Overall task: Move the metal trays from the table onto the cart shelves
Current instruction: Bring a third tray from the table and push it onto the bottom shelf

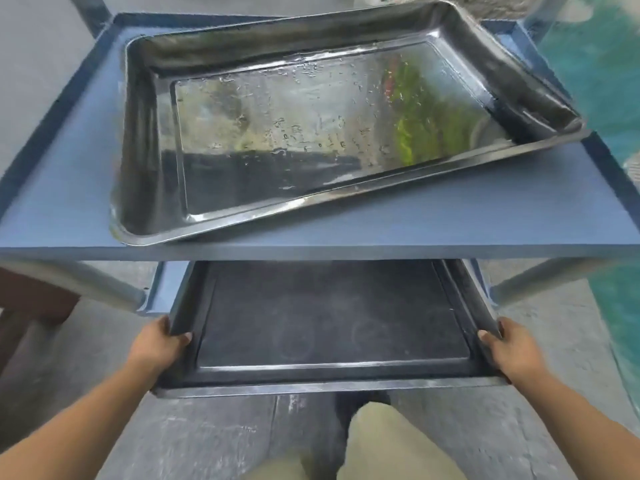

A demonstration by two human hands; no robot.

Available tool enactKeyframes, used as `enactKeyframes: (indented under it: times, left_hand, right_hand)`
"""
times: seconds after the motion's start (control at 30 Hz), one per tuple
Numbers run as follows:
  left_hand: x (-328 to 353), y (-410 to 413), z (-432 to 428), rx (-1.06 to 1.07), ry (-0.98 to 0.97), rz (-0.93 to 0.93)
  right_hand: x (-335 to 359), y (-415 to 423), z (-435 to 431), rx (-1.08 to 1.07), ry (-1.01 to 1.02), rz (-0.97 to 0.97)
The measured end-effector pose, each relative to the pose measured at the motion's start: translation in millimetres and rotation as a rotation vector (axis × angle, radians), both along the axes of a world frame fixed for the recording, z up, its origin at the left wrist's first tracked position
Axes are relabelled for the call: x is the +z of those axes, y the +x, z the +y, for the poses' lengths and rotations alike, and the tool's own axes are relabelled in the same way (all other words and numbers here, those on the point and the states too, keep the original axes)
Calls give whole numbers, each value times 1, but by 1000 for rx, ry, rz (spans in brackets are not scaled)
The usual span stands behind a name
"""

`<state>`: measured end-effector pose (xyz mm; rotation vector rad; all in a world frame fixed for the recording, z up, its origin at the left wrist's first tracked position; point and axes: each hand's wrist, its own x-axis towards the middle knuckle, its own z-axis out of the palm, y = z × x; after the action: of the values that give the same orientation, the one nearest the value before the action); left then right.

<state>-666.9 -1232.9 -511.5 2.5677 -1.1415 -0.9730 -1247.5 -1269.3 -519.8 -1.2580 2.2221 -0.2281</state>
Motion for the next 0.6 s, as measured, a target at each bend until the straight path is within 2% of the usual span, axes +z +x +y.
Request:
enactKeyframes:
  times: [0.3,0.6]
  left_hand:
    - [-69,-4,-78,6,-148,-119]
    - [-103,2,-92,-7,-117,-190]
  right_hand:
    - [-68,2,-90,-1,-81,65]
    - [-104,14,-91,28,-104,135]
